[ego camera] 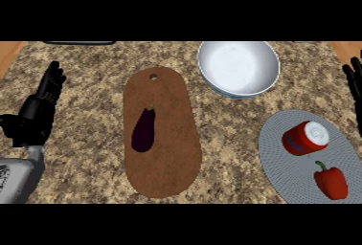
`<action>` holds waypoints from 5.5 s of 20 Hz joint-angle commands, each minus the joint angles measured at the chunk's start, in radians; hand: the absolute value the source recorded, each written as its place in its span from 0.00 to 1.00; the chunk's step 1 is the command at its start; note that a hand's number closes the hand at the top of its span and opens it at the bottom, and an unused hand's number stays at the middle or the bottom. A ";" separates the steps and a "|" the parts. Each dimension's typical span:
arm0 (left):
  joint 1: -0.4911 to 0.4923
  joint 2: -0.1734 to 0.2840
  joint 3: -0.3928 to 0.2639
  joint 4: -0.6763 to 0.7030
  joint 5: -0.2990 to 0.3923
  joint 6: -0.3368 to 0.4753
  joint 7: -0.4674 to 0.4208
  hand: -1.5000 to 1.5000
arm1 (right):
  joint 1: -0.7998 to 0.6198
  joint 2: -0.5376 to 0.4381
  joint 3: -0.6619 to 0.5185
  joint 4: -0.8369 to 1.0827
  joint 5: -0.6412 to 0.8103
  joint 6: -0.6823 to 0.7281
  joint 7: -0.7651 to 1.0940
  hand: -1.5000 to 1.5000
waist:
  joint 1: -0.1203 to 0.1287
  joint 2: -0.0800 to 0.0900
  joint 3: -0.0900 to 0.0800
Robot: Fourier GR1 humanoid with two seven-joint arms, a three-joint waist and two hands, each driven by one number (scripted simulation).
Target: Pick the can from the placemat and place it in the bowl
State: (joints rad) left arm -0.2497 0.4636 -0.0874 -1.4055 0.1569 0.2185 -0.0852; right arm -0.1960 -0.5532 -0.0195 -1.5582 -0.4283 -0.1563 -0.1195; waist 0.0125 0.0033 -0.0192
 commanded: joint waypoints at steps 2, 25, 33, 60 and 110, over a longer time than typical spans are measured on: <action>-0.045 0.013 0.057 0.010 0.044 -0.023 0.004 0.50 | -0.045 0.017 0.133 -0.091 -0.068 0.213 0.023 0.00 | 0.004 -0.005 0.019; -0.008 -0.038 0.148 -0.041 0.125 -0.039 0.038 0.50 | 0.336 -0.417 -0.138 -0.467 0.308 0.458 -0.231 0.00 | -0.040 -0.006 0.018; 0.039 -0.027 0.171 -0.075 0.143 -0.075 0.029 0.50 | 0.383 -0.665 -0.224 -0.453 0.420 0.696 -0.190 0.00 | -0.027 -0.007 0.019; -0.039 -0.045 0.270 0.028 0.089 -0.178 0.032 0.50 | 0.083 -0.315 0.071 -0.094 1.022 0.790 -0.274 0.00 | -0.009 -0.001 0.019; 0.032 -0.165 0.308 -0.093 -0.018 -0.204 0.037 0.50 | -0.089 0.000 0.046 0.441 1.462 0.407 -0.624 1.00 | -0.010 -0.003 0.019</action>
State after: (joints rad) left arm -0.2349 0.3110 0.2227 -1.4982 0.1478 0.0178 -0.0280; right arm -0.3156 -0.5661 0.0299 -1.1637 1.0134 0.3145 -0.6912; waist 0.0036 -0.0076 -0.0091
